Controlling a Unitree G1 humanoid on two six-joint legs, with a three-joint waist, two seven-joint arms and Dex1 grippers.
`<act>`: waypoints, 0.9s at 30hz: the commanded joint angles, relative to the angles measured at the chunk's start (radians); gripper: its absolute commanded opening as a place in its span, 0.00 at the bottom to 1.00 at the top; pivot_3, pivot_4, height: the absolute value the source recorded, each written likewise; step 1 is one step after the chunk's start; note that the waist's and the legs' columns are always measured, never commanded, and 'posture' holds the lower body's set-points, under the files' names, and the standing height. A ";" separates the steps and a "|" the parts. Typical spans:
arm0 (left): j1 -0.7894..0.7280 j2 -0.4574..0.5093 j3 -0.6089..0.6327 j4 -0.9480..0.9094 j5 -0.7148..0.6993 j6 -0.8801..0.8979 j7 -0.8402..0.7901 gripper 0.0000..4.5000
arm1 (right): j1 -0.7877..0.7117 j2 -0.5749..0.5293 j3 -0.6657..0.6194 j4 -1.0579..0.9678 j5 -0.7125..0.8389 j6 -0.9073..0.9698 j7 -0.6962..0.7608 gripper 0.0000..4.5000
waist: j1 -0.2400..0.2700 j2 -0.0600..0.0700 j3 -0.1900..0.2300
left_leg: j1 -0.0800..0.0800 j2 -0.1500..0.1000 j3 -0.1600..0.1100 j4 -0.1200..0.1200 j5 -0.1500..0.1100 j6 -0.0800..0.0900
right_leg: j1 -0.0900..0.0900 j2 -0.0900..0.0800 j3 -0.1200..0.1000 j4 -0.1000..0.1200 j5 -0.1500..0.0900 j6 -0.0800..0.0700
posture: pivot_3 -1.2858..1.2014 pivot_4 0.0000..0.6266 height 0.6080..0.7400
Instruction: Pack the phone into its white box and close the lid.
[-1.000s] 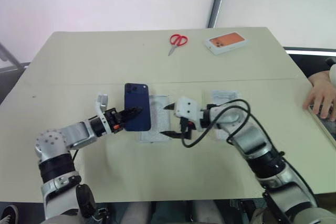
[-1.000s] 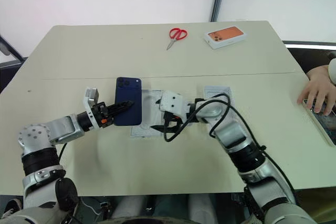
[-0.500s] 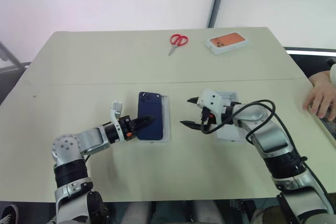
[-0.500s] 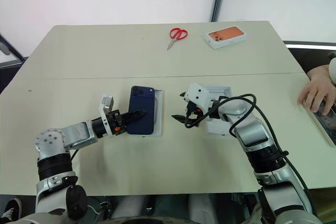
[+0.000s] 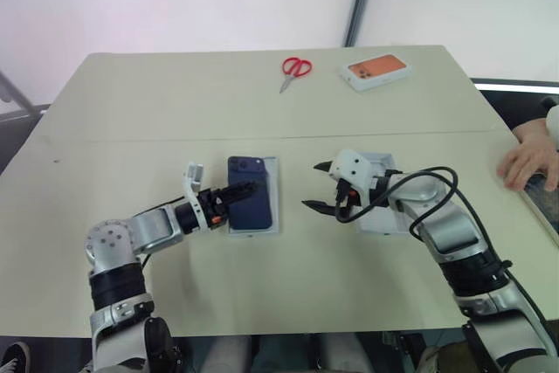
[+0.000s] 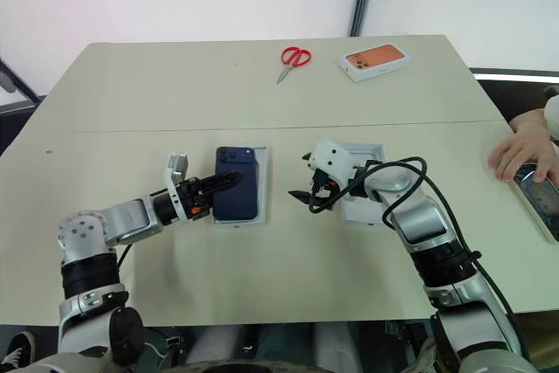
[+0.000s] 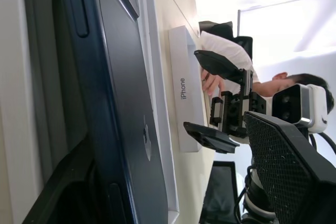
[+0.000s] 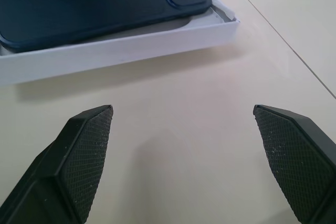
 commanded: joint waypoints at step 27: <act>-0.075 0.226 -0.184 -0.088 0.078 0.032 -0.136 0.84 | -0.047 0.047 0.032 0.022 -0.015 -0.043 -0.021 1.00 | 0.000 0.000 0.000 | 0.000 0.000 0.000 0.000 0.000 0.000 | -0.001 0.000 0.000 0.000 0.000 0.000 | 0.52 0.24 1.00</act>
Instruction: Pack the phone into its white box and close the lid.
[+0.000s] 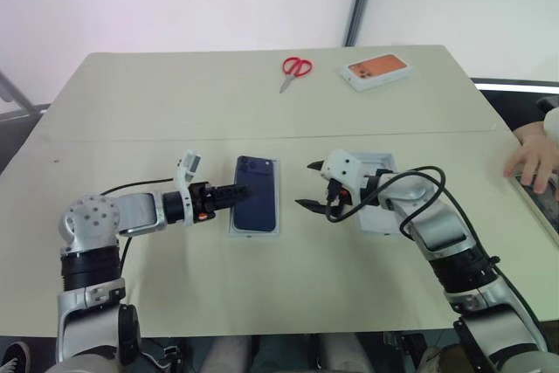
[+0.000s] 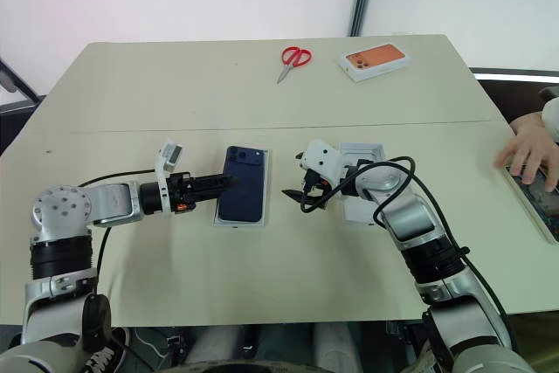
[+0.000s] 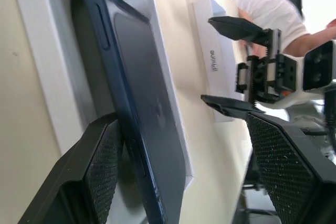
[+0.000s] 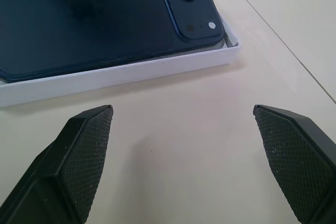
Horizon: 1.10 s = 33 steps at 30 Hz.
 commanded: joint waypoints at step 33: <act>-0.005 0.158 -0.021 0.031 0.208 -0.161 -0.118 0.00 | 0.014 0.054 0.020 -0.005 0.001 -0.016 -0.032 0.01 | 0.001 0.000 0.000 | 0.000 0.000 0.000 -0.001 0.000 0.000 | -0.001 0.000 0.000 0.000 0.000 0.000 | 0.52 0.24 1.00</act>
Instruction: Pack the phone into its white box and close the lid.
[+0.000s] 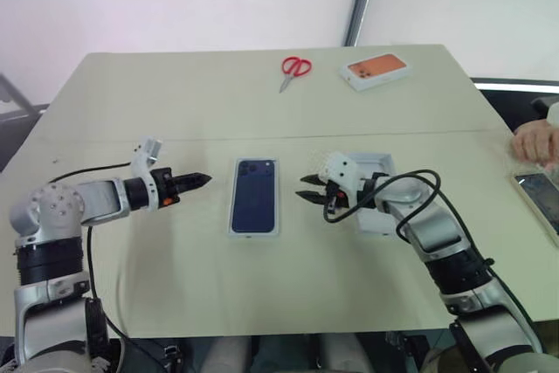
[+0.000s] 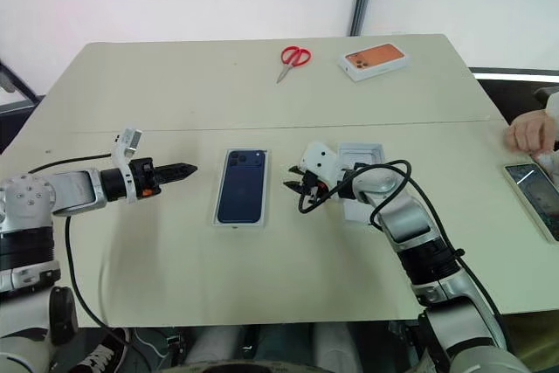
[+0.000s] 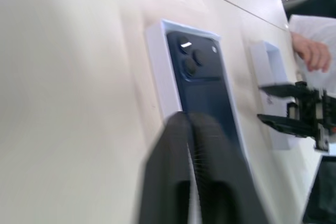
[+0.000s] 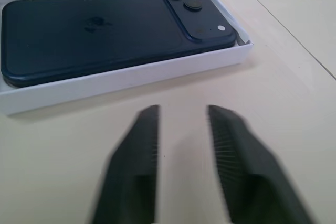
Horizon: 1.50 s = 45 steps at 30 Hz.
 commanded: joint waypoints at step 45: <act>-0.242 -0.502 -0.476 0.221 0.435 -0.315 -0.219 0.00 | 0.128 -0.211 -0.123 -0.008 -0.025 -0.027 0.035 0.01 | 0.024 -0.001 0.001 | -0.001 -0.002 0.000 0.013 -0.005 0.007 | 0.007 0.000 -0.002 0.000 -0.001 0.002 | 0.52 0.24 1.00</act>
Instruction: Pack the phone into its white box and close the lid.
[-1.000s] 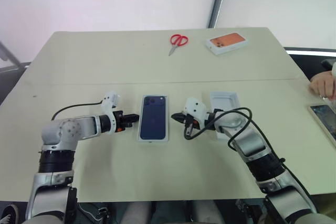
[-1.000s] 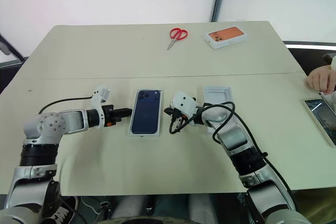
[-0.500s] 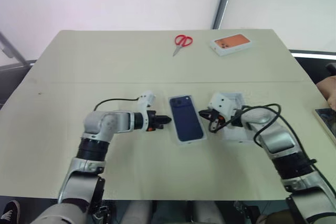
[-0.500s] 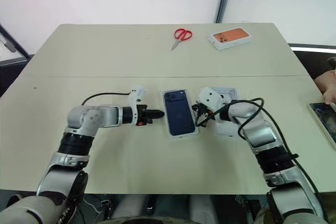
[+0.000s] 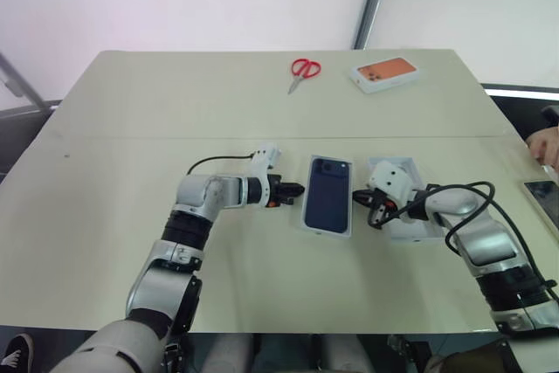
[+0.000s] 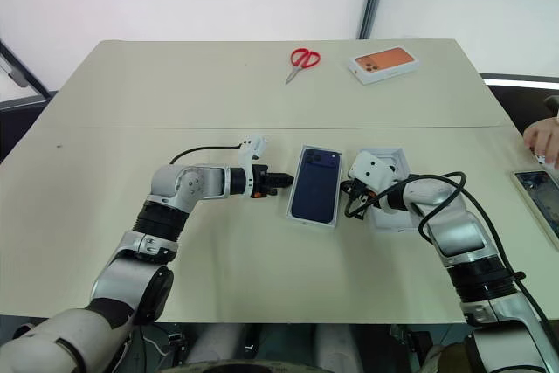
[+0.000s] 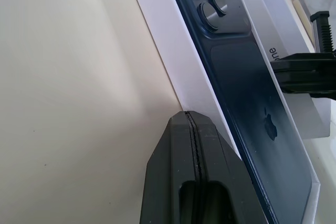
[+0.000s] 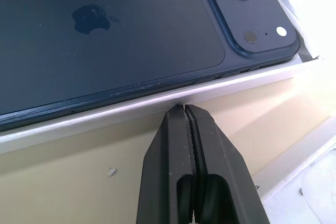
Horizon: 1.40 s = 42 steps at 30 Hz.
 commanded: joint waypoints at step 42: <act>0.039 0.115 0.081 -0.181 0.007 -0.115 -0.114 0.00 | 0.064 -0.095 -0.078 -0.102 -0.001 -0.009 0.003 0.01 | -0.004 0.000 0.000 | 0.000 0.000 0.000 0.000 0.000 0.000 | -0.001 0.000 0.000 0.000 0.000 0.000 | 0.52 0.24 1.00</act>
